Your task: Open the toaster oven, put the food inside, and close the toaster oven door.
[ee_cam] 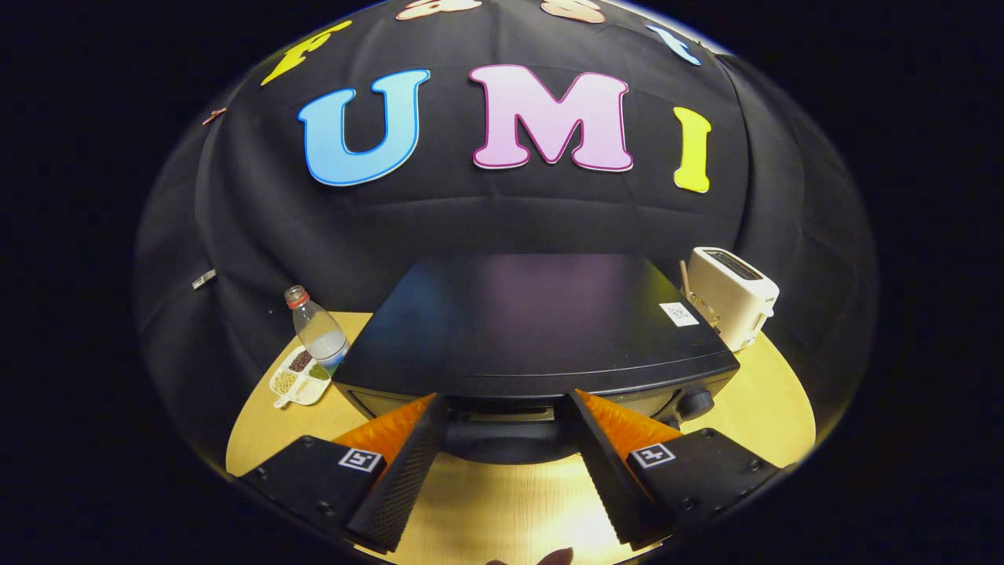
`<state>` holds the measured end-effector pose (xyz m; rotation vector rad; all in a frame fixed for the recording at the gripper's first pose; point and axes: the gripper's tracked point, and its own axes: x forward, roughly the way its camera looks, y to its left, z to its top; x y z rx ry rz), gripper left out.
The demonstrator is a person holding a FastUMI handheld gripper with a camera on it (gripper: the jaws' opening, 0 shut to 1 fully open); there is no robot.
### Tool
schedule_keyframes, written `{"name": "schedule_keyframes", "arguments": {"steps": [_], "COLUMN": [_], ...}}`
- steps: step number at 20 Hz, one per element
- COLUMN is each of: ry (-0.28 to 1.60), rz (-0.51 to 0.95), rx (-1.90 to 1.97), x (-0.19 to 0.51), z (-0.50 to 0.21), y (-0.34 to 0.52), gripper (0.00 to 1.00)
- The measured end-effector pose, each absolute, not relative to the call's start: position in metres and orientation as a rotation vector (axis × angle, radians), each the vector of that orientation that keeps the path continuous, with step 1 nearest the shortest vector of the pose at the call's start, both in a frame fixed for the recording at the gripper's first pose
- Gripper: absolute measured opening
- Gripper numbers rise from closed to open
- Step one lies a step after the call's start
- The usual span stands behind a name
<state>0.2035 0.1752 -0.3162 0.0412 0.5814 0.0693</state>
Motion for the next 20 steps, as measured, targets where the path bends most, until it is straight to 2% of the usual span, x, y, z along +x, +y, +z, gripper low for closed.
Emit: {"name": "schedule_keyframes", "arguments": {"steps": [5,12,20], "ry": [0.577,0.603,0.75], "rz": [0.06,0.054,0.048], "rx": [0.041,0.031,0.022], "x": [0.183,0.119,0.063], "z": [-0.317,-0.343,-0.396], "y": [0.174,0.168,0.167], "gripper": [0.99,0.98,0.99]}}
